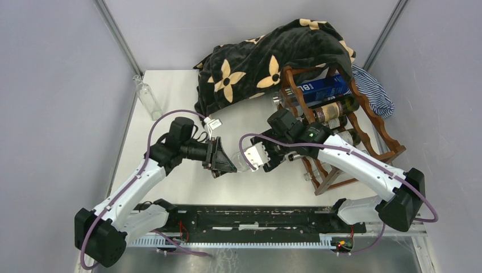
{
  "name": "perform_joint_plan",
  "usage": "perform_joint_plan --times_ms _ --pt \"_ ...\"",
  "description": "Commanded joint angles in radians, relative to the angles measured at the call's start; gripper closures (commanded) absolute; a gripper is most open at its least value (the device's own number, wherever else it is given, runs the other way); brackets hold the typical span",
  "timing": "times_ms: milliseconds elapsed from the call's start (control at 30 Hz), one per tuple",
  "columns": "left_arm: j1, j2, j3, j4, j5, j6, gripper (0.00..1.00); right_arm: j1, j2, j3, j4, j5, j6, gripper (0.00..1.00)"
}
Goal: Put the wine bottle on the wine rack
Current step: Pick up the wine bottle from the center of the board.
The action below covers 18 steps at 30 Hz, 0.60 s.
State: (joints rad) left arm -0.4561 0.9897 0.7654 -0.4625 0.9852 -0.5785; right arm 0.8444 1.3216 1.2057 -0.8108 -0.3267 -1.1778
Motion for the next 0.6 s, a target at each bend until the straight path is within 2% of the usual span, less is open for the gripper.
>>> perform_joint_plan --times_ms 0,200,233,267,300,333,400,433,467,567 --pt "-0.014 0.01 0.006 0.012 0.066 0.046 0.48 0.005 -0.037 0.037 0.093 -0.004 -0.019 1.0" --pt "-0.034 0.022 0.019 0.012 0.085 0.059 0.49 0.007 -0.037 0.033 0.092 0.002 -0.018 1.0" --pt "-0.037 0.023 0.021 0.012 0.09 0.062 0.52 0.007 -0.038 0.032 0.094 0.002 -0.016 1.0" --pt "-0.038 0.025 0.022 0.013 0.095 0.066 0.64 0.007 -0.038 0.032 0.094 0.0 -0.016 1.0" --pt "-0.038 0.026 0.025 0.013 0.101 0.069 0.83 0.007 -0.038 0.031 0.093 0.0 -0.012 1.0" --pt "-0.039 0.027 0.027 0.013 0.107 0.072 0.95 0.008 -0.038 0.032 0.094 -0.001 -0.009 1.0" --pt "-0.04 0.021 0.032 0.012 0.12 0.079 0.98 0.009 -0.038 0.032 0.089 -0.008 -0.007 0.96" --pt "-0.039 0.013 0.038 0.012 0.115 0.079 0.98 0.009 -0.038 0.034 0.086 -0.01 -0.001 0.91" --pt "-0.04 0.005 0.038 0.023 0.115 0.068 0.98 0.009 -0.038 0.036 0.086 -0.012 0.009 0.81" --pt "-0.038 -0.023 0.035 0.06 0.117 0.038 0.98 0.009 -0.039 0.05 0.067 -0.028 0.028 0.45"
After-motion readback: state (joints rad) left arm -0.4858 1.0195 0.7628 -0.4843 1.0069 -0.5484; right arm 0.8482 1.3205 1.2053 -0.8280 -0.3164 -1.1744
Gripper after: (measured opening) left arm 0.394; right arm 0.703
